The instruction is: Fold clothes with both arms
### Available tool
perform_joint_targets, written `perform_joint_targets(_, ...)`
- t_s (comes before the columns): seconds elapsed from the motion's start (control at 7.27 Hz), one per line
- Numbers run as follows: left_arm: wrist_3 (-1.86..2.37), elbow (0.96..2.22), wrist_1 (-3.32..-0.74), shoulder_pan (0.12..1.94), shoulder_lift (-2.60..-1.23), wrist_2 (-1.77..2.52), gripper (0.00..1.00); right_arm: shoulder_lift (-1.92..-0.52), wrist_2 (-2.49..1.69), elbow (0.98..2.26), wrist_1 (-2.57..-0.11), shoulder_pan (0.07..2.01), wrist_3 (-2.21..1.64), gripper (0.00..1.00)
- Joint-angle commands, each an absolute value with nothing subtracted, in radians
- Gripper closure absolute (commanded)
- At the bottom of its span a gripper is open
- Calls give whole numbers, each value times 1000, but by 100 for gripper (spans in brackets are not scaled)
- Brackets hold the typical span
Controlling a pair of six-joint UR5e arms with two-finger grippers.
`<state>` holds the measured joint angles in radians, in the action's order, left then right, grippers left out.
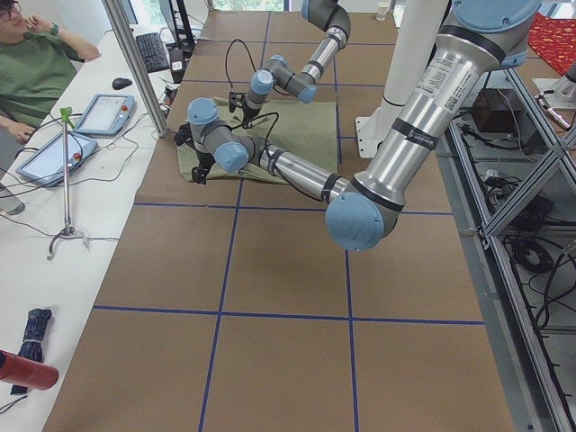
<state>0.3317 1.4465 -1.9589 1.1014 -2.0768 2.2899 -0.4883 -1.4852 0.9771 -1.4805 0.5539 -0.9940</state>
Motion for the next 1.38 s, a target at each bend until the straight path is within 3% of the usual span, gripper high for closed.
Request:
perform_joint_targets(0.0, 336, 1447, -1959, 1100, -2079, 2289, 0, -489, -1485, 980, -1486, 554, -993, 100)
perform_joint_targets(0.41, 342, 1448, -1959, 1100, -2083, 2289, 0, -503, -1493, 1124, -1667, 587, -858, 100)
perform_joint_targets(0.83, 350, 1454, -1957, 1100, -2086, 2289, 0, -635, -1488, 1236, -1675, 630, -720, 100)
perform_joint_targets(1.24, 370, 1459, -1957, 1098, -2089, 2289, 0, -702, -1486, 1236, -1590, 679, -586, 100)
